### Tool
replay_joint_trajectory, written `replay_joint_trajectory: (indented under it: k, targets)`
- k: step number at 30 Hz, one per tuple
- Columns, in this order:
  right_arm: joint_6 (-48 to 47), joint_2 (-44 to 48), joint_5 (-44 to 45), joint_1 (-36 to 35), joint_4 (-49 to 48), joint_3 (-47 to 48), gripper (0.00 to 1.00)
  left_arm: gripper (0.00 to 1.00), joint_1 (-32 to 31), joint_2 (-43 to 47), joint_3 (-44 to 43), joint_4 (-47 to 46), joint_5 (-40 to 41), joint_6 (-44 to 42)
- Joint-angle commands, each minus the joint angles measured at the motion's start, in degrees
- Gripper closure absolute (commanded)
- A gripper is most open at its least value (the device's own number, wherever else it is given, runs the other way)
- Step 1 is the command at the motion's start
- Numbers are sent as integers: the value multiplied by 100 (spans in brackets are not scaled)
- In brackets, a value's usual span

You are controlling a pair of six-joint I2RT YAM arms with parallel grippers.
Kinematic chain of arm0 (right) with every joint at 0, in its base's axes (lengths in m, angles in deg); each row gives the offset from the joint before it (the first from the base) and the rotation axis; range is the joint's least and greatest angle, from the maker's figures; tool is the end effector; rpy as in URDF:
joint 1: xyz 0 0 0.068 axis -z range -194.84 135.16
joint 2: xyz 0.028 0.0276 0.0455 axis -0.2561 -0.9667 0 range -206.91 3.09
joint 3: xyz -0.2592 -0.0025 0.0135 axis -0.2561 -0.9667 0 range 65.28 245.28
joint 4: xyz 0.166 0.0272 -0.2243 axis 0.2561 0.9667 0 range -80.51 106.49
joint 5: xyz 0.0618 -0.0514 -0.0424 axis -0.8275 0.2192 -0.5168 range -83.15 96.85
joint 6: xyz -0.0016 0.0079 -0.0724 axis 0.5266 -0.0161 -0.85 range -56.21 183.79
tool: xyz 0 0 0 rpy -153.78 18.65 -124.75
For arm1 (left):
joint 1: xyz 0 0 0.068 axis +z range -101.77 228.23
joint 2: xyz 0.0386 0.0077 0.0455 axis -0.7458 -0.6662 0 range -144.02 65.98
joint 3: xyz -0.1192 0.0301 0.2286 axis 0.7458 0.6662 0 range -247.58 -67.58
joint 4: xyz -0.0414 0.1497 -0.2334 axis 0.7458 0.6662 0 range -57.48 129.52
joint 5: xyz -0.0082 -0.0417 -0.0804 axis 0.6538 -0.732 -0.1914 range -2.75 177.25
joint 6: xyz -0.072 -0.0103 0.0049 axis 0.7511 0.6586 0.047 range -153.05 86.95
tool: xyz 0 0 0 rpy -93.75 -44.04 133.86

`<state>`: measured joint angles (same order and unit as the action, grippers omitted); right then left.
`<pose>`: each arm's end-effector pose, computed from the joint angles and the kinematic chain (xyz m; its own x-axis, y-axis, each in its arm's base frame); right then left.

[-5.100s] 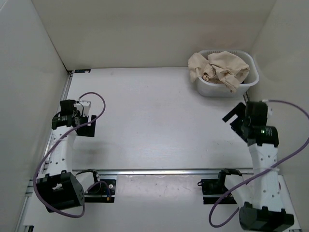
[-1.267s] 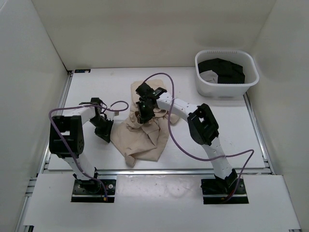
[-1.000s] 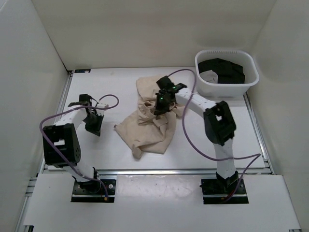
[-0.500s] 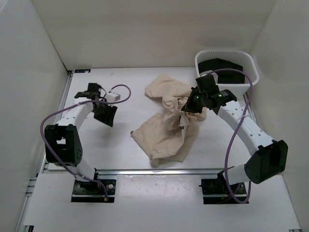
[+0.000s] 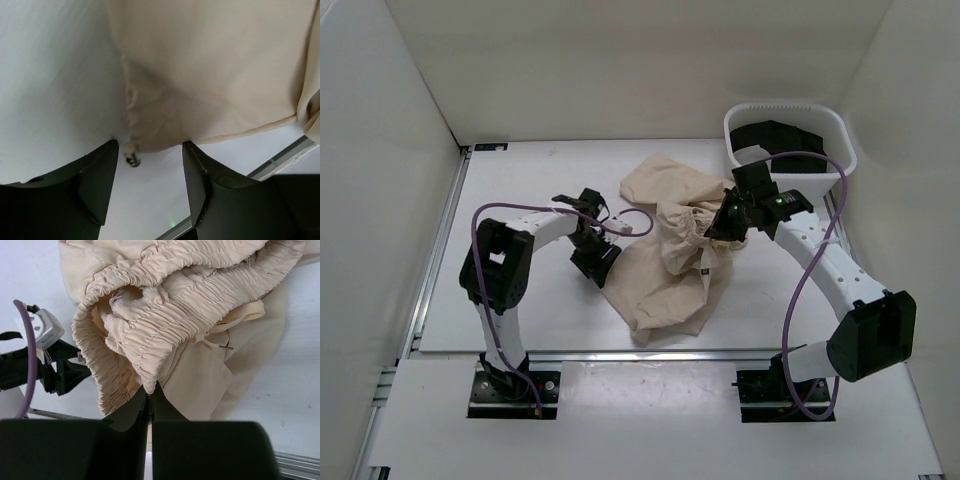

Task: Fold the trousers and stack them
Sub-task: Flatten the trousers out

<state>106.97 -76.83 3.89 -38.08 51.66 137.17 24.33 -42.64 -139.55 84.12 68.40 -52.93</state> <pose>0.3049 0.1343 0.2790 -0.8053 0.3978 -0.4397 0.1734 0.8671 0.4669 0.3143 -0.1607 0.1092 -0.7260 0.6736 -0.1387 0.6797 0.6722 -0.2934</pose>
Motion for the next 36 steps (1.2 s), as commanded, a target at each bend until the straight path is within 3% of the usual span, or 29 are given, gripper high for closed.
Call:
replay_joint_trajectory:
  k: [1, 2, 6, 11, 18, 24, 29, 36]
  targets:
    - [68, 161, 102, 13, -122, 0, 100, 34, -352, -308, -55, -317, 83, 116]
    - [68, 161, 103, 13, -122, 0, 100, 36, -352, -361, -55, -369, 136, 168]
    - [6, 161, 235, 13, 1, 52, 100, 86, -414, -441, -55, -369, 188, 169]
    - [-46, 283, 366, 232, 299, 131, 100, 86, -256, -143, -55, -369, 776, 221]
    - [67, 1091, 1490, 592, 1626, 448, 93, 86, 1079, 1526, 498, -369, 2305, -366]
    - [357, 1909, 1614, 716, 2242, -131, 88, 86, 2186, 2863, 1052, -97, 2921, -877]
    - [770, 2472, 1799, 716, 2436, -597, 86, 86, 3152, 3329, 764, 245, 3001, -1229]
    - [1306, 2666, 1044, 716, 1962, -897, 86, 86, 3409, 3523, -88, 677, 2895, -1290]
